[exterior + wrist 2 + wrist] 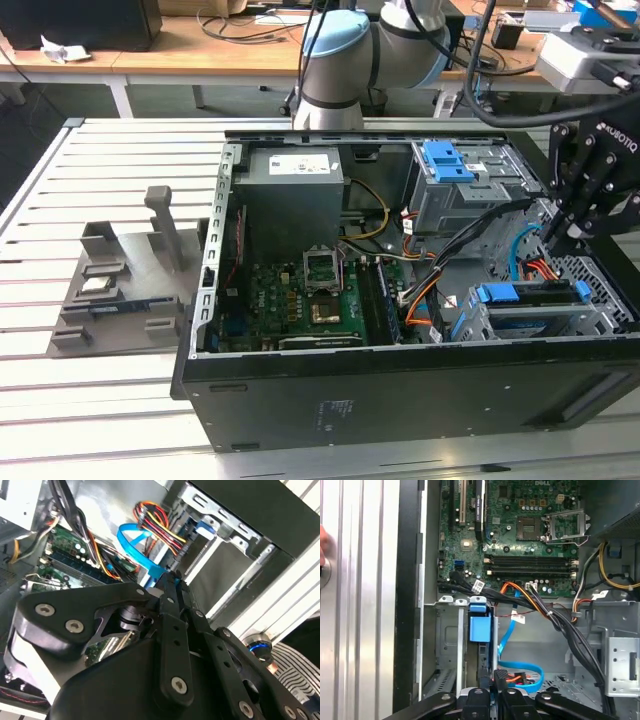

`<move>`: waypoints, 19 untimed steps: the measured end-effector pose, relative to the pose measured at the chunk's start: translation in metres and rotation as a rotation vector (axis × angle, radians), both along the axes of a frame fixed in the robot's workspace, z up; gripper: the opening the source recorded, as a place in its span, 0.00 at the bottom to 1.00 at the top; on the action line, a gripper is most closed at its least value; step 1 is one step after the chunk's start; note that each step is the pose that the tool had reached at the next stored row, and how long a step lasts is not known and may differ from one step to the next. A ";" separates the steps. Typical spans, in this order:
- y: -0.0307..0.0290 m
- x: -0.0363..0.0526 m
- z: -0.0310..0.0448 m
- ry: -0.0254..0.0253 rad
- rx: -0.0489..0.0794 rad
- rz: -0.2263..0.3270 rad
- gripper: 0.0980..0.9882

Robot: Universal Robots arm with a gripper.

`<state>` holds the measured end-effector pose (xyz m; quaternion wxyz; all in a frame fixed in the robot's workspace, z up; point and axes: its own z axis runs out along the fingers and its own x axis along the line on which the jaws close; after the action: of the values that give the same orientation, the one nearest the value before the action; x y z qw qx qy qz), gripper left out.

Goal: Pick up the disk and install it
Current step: 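Insert the second disk wire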

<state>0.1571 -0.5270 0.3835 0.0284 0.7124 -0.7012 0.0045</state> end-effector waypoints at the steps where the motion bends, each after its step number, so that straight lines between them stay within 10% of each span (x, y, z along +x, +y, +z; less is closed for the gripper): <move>1: -0.0051 -0.0008 -0.0012 -0.0001 0.003 0.000 0.07; 5: -0.0189 -0.0031 -0.0081 -0.0001 0.012 0.002 0.07; 11: -0.0068 -0.0038 -0.0163 0.0000 0.011 0.010 0.07; 19: -0.0058 -0.0037 -0.0334 0.0000 0.010 0.018 0.07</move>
<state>0.1533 -0.5329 0.3501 0.0248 0.7188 -0.6948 0.0013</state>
